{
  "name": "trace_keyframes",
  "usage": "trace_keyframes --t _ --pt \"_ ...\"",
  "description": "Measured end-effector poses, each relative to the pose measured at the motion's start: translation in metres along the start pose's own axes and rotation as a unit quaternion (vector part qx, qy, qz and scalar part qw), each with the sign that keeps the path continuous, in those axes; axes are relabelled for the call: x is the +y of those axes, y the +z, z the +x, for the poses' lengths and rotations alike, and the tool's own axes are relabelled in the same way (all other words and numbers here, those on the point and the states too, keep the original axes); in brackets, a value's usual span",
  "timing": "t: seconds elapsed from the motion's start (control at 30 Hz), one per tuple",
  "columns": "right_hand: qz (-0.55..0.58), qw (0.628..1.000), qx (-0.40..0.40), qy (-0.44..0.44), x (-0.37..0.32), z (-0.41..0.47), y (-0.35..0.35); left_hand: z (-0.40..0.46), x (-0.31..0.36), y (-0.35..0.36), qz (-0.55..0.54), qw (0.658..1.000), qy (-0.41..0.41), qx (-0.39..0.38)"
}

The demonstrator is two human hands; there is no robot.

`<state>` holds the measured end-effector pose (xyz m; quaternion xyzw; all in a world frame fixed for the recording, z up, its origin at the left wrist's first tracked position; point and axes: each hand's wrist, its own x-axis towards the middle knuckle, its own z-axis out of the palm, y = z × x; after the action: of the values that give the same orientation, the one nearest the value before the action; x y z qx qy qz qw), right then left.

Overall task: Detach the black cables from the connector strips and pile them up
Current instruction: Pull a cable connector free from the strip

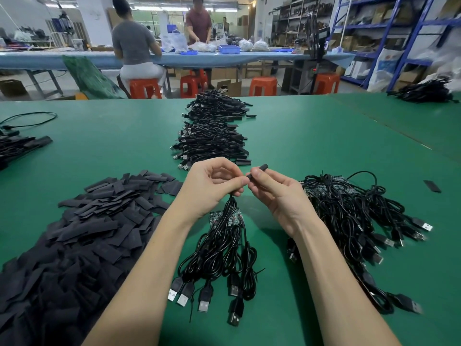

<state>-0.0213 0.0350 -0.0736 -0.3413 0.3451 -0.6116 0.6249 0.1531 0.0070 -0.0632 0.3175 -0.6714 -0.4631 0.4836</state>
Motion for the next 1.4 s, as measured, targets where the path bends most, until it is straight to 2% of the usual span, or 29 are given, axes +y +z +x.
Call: trace_keyframes --t 0.17,0.53,0.73,0.97,1.27,1.4 --pt "0.057 0.998 0.011 0.022 0.0 0.001 0.0 -0.001 0.004 0.001 -0.048 0.998 -0.04 -0.005" --pt "0.031 0.999 -0.026 0.031 0.0 -0.001 -0.001 -0.002 0.004 0.001 -0.059 0.998 -0.029 0.002" --pt "0.009 1.0 0.001 0.019 0.006 0.001 0.001 -0.002 0.0 -0.001 -0.04 0.998 -0.046 0.009" --pt "-0.036 0.995 0.028 -0.088 0.01 0.0 0.011 -0.003 -0.002 -0.002 -0.083 0.994 -0.073 0.016" --pt "0.003 0.993 0.049 -0.104 0.014 0.0 0.014 -0.003 -0.007 0.003 -0.081 0.993 -0.06 0.053" --pt "-0.042 0.987 0.061 -0.146 0.014 0.0 0.014 -0.004 -0.011 0.002 -0.081 0.994 -0.061 0.048"
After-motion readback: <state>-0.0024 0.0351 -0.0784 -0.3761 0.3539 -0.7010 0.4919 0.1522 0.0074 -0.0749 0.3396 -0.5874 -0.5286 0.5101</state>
